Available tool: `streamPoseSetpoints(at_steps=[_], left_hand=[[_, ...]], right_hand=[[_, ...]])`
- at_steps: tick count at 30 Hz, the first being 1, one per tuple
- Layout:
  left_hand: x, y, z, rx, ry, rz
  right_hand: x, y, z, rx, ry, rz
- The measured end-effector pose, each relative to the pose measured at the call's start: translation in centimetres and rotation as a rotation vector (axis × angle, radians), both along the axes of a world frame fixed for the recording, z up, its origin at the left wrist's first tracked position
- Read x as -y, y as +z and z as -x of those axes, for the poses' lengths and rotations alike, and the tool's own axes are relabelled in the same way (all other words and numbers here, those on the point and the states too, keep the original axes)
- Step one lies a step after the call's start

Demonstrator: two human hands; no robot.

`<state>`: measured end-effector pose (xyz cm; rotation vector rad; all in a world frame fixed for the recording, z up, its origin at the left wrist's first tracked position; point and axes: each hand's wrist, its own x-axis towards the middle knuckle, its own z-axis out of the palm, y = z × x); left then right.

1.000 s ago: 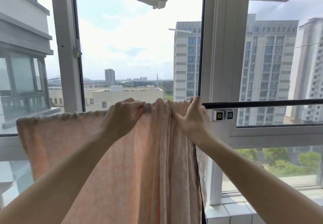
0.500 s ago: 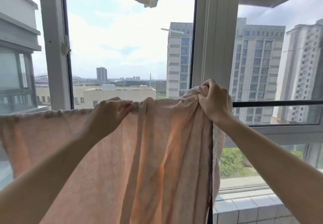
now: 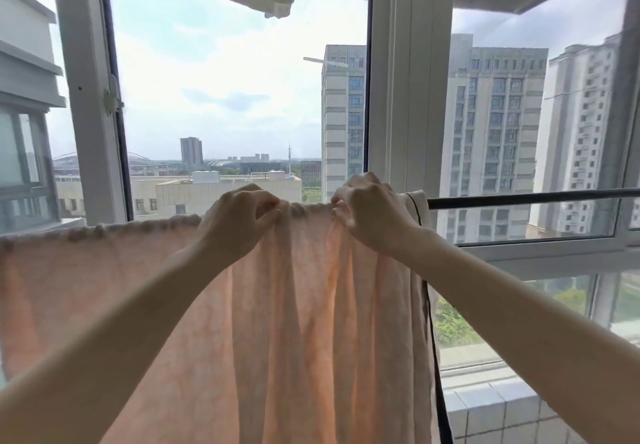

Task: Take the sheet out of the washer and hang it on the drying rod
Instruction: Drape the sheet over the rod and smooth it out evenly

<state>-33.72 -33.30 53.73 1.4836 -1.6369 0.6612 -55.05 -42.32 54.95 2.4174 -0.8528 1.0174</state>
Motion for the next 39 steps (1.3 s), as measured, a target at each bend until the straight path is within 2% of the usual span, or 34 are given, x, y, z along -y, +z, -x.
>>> streamPoseSetpoints(at_steps=[8,15,19,28,34,39], left_hand=[[0.4,1.1,0.0,-0.158,-0.017,0.013],[-0.5,0.4,-1.2,-0.151,-0.151,-0.087],[-1.1,0.1,-2.3,-0.072,-0.072,-0.040],[-2.4,0.5,-4.7,-0.102,-0.013,-0.016],[-2.1,-0.3,-4.5,-0.324,0.064,0.263],[-2.6,-0.9,-2.8,-0.209,0.122,0.086]], right_hand=[[1.0,-0.4,-1.9,0.147,0.067,0.047],[3.4,0.1,0.5,0.390,-0.251,-0.090],[4.4,0.2,2.5,0.362,-0.354,-0.085],[4.2,-0.3,2.2,0.305,-0.305,-0.027],[4.5,-0.5,2.5,0.294,-0.274,-0.027],[5.0,-1.2,3.5,0.231,-0.130,-0.006]])
